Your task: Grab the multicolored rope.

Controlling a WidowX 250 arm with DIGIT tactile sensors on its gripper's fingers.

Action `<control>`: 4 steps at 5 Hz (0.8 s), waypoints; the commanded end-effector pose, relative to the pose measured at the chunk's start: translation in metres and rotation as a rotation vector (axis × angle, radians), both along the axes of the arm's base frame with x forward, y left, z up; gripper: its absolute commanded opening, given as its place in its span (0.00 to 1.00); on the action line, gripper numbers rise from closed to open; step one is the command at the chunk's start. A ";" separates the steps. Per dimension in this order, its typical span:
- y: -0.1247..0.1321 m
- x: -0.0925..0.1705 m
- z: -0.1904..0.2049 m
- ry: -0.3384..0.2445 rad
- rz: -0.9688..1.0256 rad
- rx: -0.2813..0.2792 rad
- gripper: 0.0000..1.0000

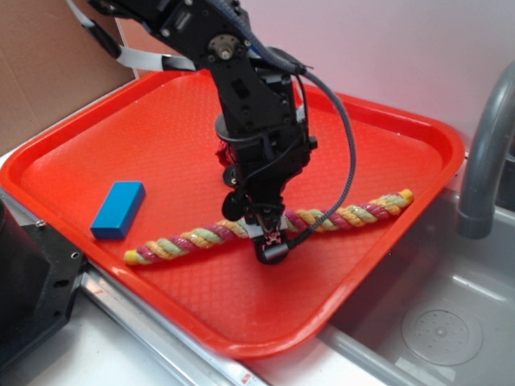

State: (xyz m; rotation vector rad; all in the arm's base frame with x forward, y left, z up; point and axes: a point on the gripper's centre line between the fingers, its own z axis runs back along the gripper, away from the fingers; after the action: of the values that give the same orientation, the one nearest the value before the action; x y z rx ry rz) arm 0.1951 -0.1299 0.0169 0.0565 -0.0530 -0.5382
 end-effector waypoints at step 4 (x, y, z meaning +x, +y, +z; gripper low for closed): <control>0.149 0.007 0.167 -0.032 0.736 -0.080 0.00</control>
State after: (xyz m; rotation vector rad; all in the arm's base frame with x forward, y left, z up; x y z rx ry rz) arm 0.2104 0.0214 0.1725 0.0060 -0.0200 0.2062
